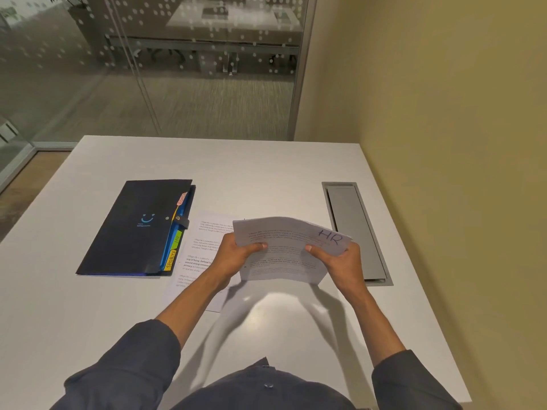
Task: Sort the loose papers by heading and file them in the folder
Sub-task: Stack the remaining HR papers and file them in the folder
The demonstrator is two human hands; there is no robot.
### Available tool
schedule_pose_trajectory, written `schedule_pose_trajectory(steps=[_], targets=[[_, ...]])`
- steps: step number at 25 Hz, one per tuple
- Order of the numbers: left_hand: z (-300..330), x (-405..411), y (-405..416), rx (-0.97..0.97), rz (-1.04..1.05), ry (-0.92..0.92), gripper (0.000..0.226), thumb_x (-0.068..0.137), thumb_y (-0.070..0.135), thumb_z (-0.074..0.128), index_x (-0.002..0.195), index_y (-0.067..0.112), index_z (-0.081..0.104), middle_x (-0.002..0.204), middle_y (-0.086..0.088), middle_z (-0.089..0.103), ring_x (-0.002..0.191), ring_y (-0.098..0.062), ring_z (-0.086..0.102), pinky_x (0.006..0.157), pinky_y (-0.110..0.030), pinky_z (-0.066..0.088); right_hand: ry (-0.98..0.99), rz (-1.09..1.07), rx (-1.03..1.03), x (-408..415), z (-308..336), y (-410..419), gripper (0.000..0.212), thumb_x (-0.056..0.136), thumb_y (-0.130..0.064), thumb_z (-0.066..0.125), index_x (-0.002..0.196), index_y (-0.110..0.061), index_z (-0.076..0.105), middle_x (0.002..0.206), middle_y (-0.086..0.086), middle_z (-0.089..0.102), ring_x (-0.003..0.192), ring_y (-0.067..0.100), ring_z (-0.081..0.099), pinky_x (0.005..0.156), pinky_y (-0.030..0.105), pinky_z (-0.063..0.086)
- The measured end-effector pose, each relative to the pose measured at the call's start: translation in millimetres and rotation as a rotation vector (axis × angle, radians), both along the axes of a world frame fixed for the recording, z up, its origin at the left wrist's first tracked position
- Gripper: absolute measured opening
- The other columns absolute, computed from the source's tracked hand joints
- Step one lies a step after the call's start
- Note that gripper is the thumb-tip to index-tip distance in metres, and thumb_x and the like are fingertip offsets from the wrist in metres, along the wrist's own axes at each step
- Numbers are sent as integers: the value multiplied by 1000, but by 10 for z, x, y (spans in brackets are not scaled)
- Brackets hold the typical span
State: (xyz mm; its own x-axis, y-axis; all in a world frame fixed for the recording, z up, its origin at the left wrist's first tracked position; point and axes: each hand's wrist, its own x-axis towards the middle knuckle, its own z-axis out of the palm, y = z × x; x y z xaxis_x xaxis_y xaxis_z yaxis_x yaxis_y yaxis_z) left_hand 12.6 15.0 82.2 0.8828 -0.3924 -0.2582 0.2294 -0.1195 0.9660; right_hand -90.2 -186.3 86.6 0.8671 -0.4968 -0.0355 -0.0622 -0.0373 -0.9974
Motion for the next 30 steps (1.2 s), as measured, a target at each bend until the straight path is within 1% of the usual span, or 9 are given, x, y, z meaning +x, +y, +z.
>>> schedule_pose_trajectory(steps=[4, 7, 9, 12, 16, 21, 23, 26, 30], targets=[[-19, -14, -12, 4, -31, -7, 27, 78, 3, 75, 93, 24, 71, 87, 11, 75, 79, -1, 69, 68, -15, 53, -21, -45, -2, -27, 2, 4, 22, 74, -4, 83, 92, -13, 75, 82, -7, 76, 75, 4, 71, 66, 13, 51], [-18, -26, -37, -19, -50, 30, 27, 76, 4, 77, 96, 21, 72, 94, 4, 76, 85, -9, 71, 72, -21, 56, -10, -54, -11, -37, -28, -4, 32, 72, -10, 86, 102, -11, 74, 91, -1, 77, 84, 11, 73, 71, 20, 57], [-30, -41, -54, -22, -59, 40, 27, 76, 3, 77, 97, 20, 72, 96, 2, 76, 86, -11, 72, 74, -25, 57, 19, -49, -40, -67, -41, 18, 35, 73, -14, 85, 106, -14, 73, 94, -5, 76, 88, 9, 72, 76, 22, 58], [-20, -15, -53, -25, -48, 28, 28, 75, 4, 78, 98, 19, 71, 96, 0, 76, 87, -14, 72, 77, -28, 58, 9, -38, -71, -92, -48, 0, 28, 77, -15, 83, 103, -19, 74, 89, -10, 76, 84, 5, 71, 73, 18, 57], [-35, -35, -62, -36, -57, 60, 27, 76, 2, 77, 101, 11, 72, 97, -4, 76, 88, -19, 72, 74, -28, 59, 26, -71, -13, -93, -102, -27, 25, 77, -15, 83, 101, -13, 75, 89, -3, 77, 82, 11, 73, 70, 23, 55], [-34, -89, -78, -46, -54, 23, 26, 77, 1, 76, 101, 12, 71, 94, -1, 76, 84, -15, 73, 69, -23, 57, 28, -124, 25, -125, -159, 2, 26, 76, -14, 83, 100, -11, 75, 88, -1, 77, 84, 16, 74, 76, 31, 59], [-26, -89, -82, -49, -42, 9, 26, 77, 1, 76, 98, 15, 72, 93, 2, 76, 83, -12, 72, 67, -21, 56, 2, -132, 34, -123, -131, 12, 23, 77, -10, 82, 99, -10, 75, 87, -1, 78, 84, 16, 74, 78, 29, 59], [-24, -67, -73, -33, -24, -15, 26, 77, 1, 76, 93, 20, 72, 91, 5, 76, 81, -9, 72, 70, -20, 56, -38, -120, 24, -103, -98, 3, 21, 76, -8, 83, 94, -12, 76, 87, -2, 78, 83, 15, 74, 76, 25, 58], [-80, -54, -17, 1, -51, -9, 26, 78, 2, 75, 93, 23, 72, 89, 10, 76, 81, -5, 71, 69, -17, 54, -24, -88, 2, -100, -180, -27, 35, 74, -8, 84, 107, -12, 72, 98, 2, 76, 92, 16, 72, 81, 28, 57]])
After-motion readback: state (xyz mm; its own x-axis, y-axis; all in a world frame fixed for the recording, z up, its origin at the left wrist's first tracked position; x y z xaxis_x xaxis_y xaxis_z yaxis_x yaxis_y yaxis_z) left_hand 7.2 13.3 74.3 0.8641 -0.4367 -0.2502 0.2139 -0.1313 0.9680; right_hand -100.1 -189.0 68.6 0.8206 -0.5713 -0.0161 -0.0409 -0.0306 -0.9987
